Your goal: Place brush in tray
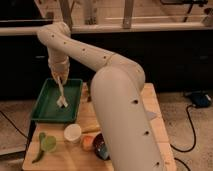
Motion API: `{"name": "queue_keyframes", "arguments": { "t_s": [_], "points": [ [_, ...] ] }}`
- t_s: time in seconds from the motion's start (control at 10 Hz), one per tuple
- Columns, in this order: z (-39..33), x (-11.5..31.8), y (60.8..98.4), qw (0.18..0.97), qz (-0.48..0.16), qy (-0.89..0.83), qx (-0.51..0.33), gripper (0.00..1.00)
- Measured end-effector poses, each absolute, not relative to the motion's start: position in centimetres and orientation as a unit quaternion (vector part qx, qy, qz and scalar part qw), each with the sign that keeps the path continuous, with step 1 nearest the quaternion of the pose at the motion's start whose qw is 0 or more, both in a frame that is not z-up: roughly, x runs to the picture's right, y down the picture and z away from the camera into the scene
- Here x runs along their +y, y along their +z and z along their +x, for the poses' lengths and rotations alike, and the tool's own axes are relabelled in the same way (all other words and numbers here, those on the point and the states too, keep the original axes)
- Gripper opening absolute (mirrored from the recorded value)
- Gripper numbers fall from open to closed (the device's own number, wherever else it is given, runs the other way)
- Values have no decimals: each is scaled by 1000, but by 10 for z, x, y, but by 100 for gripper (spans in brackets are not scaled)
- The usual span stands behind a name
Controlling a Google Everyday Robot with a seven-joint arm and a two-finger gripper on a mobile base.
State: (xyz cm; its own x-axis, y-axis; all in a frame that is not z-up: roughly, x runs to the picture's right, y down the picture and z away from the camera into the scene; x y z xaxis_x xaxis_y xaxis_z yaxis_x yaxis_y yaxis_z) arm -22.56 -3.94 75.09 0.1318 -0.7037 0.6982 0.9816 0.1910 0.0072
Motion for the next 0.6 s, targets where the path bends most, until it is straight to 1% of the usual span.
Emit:
{"name": "queue_keyframes", "arguments": {
  "t_s": [0.1,0.2,0.4,0.6],
  "points": [
    [-227,-39,751,713,-237,-592,-293,4],
    [-229,-39,750,712,-236,-592,-293,10],
    [-232,-37,750,710,-238,-594,-294,32],
    [-231,-37,750,710,-240,-594,-292,51]
  ]
}}
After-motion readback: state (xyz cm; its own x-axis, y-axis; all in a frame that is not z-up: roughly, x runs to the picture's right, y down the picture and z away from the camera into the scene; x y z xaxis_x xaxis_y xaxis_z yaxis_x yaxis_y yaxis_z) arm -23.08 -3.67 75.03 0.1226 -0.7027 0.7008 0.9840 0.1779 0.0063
